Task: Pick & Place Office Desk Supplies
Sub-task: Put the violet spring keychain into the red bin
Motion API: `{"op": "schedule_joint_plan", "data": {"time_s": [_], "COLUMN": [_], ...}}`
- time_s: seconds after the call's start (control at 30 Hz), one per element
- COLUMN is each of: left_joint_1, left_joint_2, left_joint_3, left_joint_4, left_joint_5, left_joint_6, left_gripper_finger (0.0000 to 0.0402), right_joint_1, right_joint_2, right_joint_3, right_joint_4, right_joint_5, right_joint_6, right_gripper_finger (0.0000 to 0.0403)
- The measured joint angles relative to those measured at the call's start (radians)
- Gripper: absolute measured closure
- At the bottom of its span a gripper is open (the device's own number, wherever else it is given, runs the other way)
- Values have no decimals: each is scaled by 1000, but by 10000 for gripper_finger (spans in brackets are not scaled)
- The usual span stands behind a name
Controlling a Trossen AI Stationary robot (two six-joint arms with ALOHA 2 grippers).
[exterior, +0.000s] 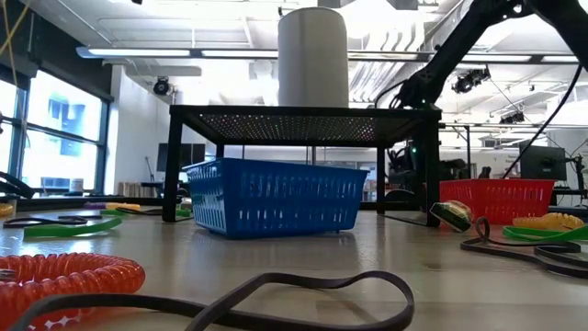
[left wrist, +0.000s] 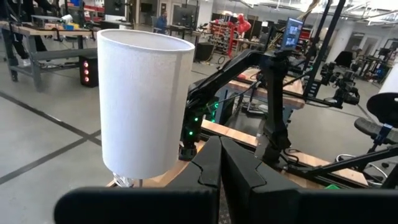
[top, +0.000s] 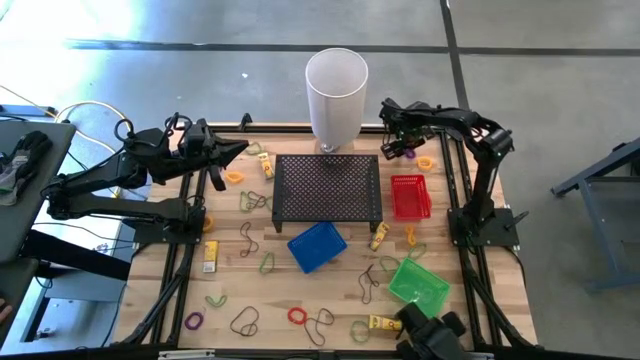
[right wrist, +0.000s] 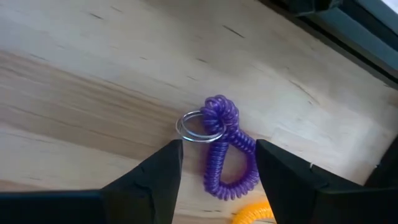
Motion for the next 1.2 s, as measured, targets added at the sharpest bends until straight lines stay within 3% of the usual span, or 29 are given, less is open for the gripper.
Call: {"op": "schedule_joint_plan", "data": {"time_s": [0.23,0.57,0.9,1.2], "left_joint_1": [0,0,0,0], "left_joint_2": [0,0,0,0], "left_joint_3": [0,0,0,0], "left_joint_4": [2,2,2,1], "left_joint_5": [0,0,0,0], "left_joint_6": [-1,-1,-134,-114], "left_gripper_finger": [401,401,401,401], "right_joint_1": [0,1,3,46], "right_joint_2": [7,9,-21,-279], "right_joint_3": [-2,-4,-9,-12], "right_joint_4": [5,-18,-48,-149], "right_joint_5": [-9,-2,1,42], "right_joint_6": [3,5,-40,-67], "right_gripper_finger": [248,388,398,400]}}
